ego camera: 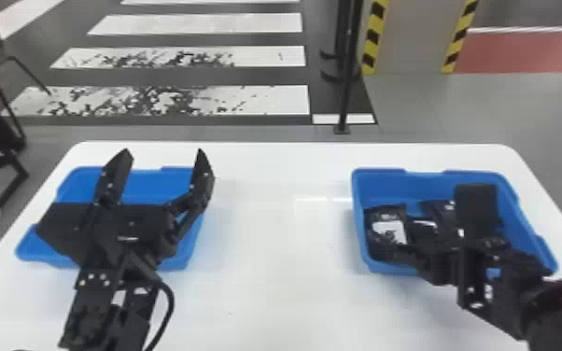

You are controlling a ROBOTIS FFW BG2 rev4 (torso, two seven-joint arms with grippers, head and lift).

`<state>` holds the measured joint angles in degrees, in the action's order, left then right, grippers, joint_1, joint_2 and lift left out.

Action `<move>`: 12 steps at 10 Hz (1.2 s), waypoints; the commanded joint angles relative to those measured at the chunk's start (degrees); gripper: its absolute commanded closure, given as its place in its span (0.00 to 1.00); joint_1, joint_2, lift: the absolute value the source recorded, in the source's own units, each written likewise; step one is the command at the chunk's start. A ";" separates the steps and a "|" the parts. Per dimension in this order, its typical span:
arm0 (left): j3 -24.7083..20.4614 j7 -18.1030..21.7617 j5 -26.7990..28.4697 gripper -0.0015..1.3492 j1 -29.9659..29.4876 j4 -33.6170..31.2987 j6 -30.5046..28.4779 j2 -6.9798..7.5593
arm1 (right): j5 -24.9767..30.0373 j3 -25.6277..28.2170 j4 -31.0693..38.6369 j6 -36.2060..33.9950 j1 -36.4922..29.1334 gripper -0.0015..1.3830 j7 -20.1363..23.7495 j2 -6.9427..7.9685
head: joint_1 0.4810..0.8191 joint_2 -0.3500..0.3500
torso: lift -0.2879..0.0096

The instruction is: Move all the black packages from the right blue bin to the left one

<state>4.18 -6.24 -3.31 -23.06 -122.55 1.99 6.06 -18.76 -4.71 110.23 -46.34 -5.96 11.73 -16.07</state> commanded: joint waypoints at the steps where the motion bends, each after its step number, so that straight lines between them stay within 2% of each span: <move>1: 0.05 0.00 0.00 0.08 0.00 0.14 -0.02 0.00 | -0.20 -0.20 -0.61 -0.91 0.34 0.27 0.13 0.08 | 0.63 0.56 | 0.39; 3: 0.05 0.00 0.00 0.08 0.00 0.14 -0.02 0.00 | -0.66 -0.20 -2.44 -1.33 1.18 0.50 1.45 -0.01 | 0.63 0.57 | 0.39; 6: 0.05 0.00 0.00 0.08 0.00 0.14 -0.02 0.00 | -1.35 -0.20 -2.16 -3.30 1.32 0.76 1.36 0.08 | 0.63 0.57 | 0.39; 7: 0.05 0.00 0.00 0.08 0.00 0.14 -0.02 0.00 | -1.69 -0.20 -1.74 -2.31 1.04 0.76 1.36 0.08 | 0.63 0.57 | 0.39; 9: 0.05 0.00 -0.11 0.08 0.00 0.28 0.54 0.00 | -3.06 0.48 -1.32 5.28 -0.36 0.79 1.45 0.08 | 0.63 0.58 | 0.39; 12: 0.17 0.00 -1.37 0.08 -0.14 0.28 1.11 0.00 | -3.74 8.14 3.46 11.61 -4.72 0.79 2.68 0.87 | 0.63 0.55 | 0.39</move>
<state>4.29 -6.24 -4.24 -23.18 -122.27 2.89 6.08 -22.17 1.85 112.89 -35.85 -10.01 14.46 -15.35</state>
